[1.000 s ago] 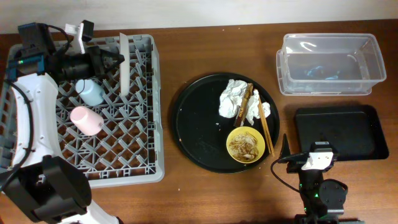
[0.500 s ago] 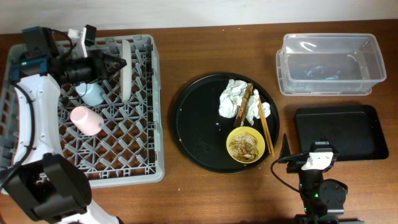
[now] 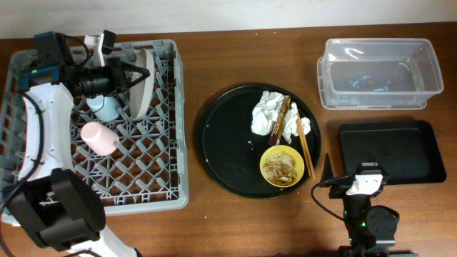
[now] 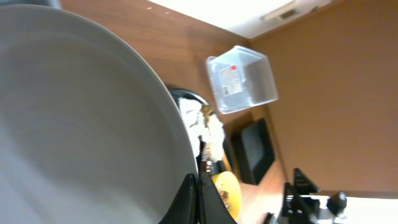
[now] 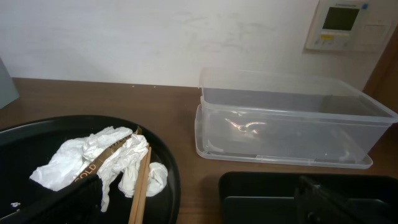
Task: Sort waste into correct bins and load items into the dishwasher rack
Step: 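Lower the white plate upright into the rack slots and release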
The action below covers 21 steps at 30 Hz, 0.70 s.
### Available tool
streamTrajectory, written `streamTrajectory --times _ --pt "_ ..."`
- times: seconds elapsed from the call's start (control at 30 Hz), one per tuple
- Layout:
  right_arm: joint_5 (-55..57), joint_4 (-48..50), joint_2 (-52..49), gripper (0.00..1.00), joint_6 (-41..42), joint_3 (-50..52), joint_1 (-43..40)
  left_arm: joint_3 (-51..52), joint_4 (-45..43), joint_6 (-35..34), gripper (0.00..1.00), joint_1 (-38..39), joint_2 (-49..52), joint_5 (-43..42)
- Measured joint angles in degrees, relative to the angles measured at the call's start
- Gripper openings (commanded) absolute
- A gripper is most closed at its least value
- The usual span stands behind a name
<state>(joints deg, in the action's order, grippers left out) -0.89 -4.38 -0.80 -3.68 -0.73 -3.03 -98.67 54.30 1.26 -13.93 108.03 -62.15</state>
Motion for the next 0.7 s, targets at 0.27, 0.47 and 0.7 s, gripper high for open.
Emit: streamTrajectory --times 0.27,0.47,0.7 --pt "0.0 0.0 0.0 0.99 0.0 0.0 0.0 -0.8 0.0 -2.2 0.0 0.0 0.0 -2.4" --pt "0.0 0.0 0.0 0.98 0.0 0.0 0.0 -1.1 1.0 -2.8 0.0 0.1 0.0 0.0" --pt "0.0 0.0 0.0 0.99 0.0 0.0 0.0 -1.1 1.7 -2.7 0.59 0.5 0.0 7.8"
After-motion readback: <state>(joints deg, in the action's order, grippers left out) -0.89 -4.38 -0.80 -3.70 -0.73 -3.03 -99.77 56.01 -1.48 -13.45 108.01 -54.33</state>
